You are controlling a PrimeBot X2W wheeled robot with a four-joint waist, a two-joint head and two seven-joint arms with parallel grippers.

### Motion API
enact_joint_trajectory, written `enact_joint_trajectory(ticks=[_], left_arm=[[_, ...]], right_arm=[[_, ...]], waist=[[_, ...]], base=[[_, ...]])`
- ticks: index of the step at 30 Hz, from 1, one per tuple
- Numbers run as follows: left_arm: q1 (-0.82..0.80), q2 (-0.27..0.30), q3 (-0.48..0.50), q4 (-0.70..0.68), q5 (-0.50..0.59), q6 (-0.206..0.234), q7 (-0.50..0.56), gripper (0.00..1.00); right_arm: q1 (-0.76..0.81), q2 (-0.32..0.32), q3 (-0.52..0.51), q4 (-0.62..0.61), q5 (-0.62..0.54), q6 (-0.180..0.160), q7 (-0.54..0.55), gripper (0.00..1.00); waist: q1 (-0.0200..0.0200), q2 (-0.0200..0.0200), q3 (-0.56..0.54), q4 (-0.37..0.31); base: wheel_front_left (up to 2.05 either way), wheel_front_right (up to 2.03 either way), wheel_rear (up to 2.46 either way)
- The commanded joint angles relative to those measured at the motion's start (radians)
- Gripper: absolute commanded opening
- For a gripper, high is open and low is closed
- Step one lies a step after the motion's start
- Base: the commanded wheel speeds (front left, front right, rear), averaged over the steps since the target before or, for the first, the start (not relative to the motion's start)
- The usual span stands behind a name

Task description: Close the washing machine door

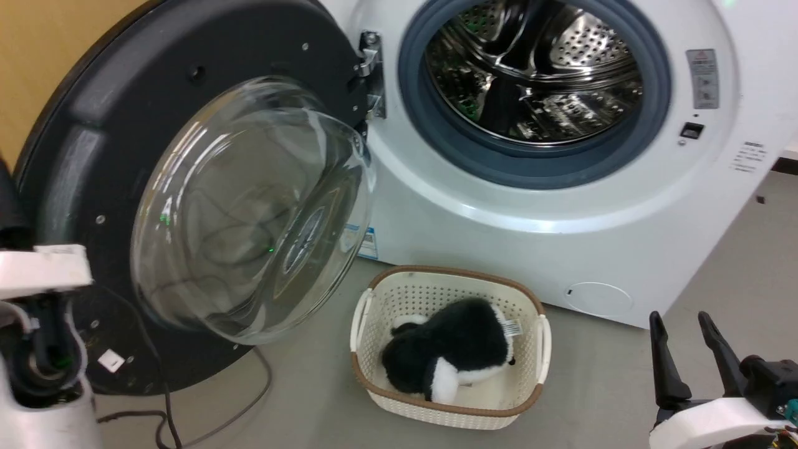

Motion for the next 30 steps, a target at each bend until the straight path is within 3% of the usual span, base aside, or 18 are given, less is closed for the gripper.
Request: enact_joint_trajectory(ticks=[1, 9, 16, 24, 30], left_arm=[[-0.029, 0.011, 0.023, 0.008, -0.036, 0.004, 0.009, 0.00], [-0.051, 0.040, 0.125, 0.103, -0.178, 0.009, 0.053, 0.00], [-0.045, 0.047, 0.184, 0.226, -0.358, 0.017, 0.185, 0.00], [-0.014, 0.059, 0.221, 0.380, -0.472, -0.039, 0.281, 0.00], [0.018, 0.046, 0.195, 0.438, -0.537, -0.067, 0.368, 0.00]], right_arm=[[-0.003, 0.003, -0.006, 0.007, 0.007, 0.000, -0.012, 1.00], [-0.016, 0.003, -0.016, 0.033, 0.019, 0.000, -0.029, 1.00], [-0.021, 0.003, -0.030, 0.051, 0.027, 0.001, -0.043, 1.00], [-0.032, 0.003, -0.042, 0.066, 0.038, 0.001, -0.060, 1.00], [-0.033, 0.004, -0.061, 0.077, 0.044, 0.001, -0.073, 1.00]], waist=[[0.0000, 0.0000, 0.006, 0.013], [0.0000, 0.0000, 0.027, 0.051], [0.0000, 0.0000, 0.044, 0.079], [0.0000, 0.0000, 0.058, 0.099], [0.0000, 0.0000, 0.065, 0.124]], base=[[0.00, 0.00, 0.00], [0.00, 0.00, 0.00], [0.00, 0.00, 0.00], [0.00, 0.00, 0.00], [0.00, 0.00, 0.00]])
